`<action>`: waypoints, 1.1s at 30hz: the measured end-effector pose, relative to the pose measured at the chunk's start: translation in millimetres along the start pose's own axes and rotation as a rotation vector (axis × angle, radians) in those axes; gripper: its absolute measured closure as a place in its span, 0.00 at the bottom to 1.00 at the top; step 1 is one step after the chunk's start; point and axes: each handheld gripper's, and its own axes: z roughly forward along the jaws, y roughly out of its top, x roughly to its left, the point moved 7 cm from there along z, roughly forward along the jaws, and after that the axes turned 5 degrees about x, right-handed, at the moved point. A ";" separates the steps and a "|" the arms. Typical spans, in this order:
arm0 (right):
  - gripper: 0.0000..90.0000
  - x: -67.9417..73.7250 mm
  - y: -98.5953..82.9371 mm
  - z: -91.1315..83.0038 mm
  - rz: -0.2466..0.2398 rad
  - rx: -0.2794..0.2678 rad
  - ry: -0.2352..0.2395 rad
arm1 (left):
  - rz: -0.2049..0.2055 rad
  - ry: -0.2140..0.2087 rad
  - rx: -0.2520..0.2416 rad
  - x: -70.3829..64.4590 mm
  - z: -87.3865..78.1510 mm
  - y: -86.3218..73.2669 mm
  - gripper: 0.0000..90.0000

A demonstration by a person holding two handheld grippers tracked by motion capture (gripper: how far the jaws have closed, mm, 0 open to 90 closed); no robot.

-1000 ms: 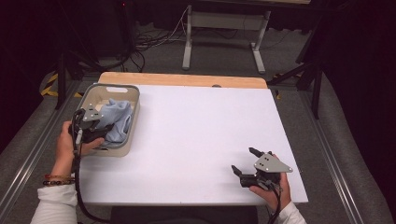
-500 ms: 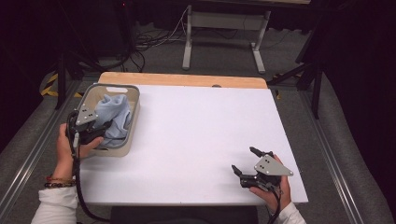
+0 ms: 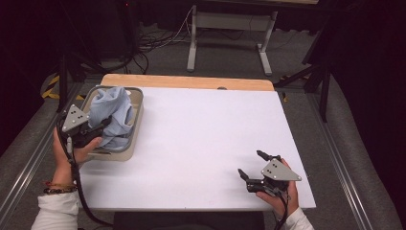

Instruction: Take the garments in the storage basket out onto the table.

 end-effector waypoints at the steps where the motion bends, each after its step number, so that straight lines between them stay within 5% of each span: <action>1: 0.15 -0.2 0.1 -0.2 0.001 -0.001 -0.001 | 0.000 0.000 0.000 0.0 0.0 0.0 0.71; 17: 0.15 -0.2 1.2 -0.3 0.001 -0.006 -0.006 | -0.045 0.006 -0.113 1.2 -14.0 17.5 0.71; 33: 0.15 -1.0 1.0 1.5 0.012 -0.003 -0.009 | 0.008 -0.019 -0.194 -10.9 -29.6 77.1 0.72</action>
